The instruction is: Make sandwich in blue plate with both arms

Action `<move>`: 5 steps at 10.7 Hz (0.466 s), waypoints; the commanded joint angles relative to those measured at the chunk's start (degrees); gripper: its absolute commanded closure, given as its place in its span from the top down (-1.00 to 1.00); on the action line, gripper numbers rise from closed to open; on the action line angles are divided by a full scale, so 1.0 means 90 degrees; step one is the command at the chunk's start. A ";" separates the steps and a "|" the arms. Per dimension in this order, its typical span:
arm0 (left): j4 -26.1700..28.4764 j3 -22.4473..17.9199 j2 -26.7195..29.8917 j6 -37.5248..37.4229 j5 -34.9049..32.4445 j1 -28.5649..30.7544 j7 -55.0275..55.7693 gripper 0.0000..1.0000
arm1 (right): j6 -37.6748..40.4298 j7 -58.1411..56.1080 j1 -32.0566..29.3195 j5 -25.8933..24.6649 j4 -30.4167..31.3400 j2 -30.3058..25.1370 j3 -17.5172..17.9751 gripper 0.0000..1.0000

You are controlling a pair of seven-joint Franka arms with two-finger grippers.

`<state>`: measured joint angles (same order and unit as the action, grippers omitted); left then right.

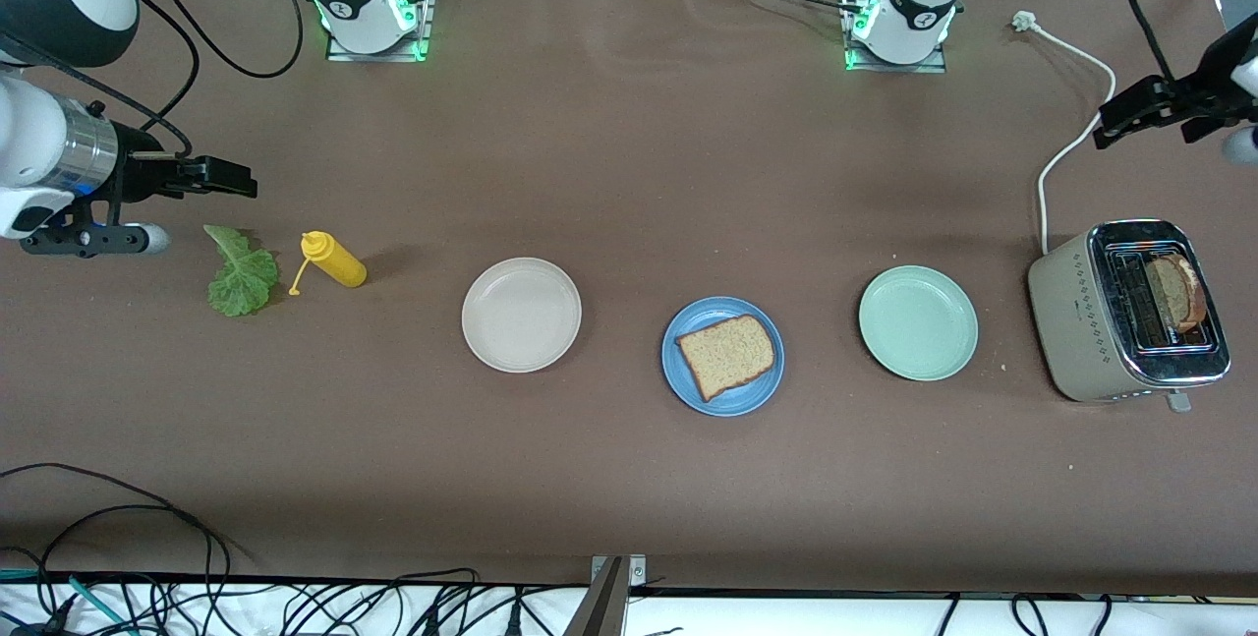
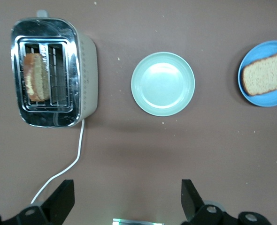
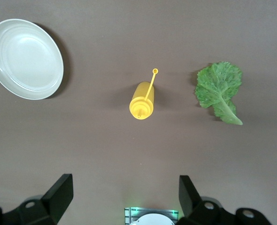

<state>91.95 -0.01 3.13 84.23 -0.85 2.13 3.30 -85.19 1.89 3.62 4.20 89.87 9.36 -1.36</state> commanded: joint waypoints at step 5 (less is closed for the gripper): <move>-0.0383 0.0089 -0.0142 -0.0042 -0.0198 0.0056 0.0024 1.00 | -0.0055 -0.0064 -0.0041 0.0110 0.0083 -0.0054 -0.0005 1.00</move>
<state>90.16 0.33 2.94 84.23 -0.85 2.74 3.27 -85.20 1.89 3.61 4.20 89.87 9.40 -1.38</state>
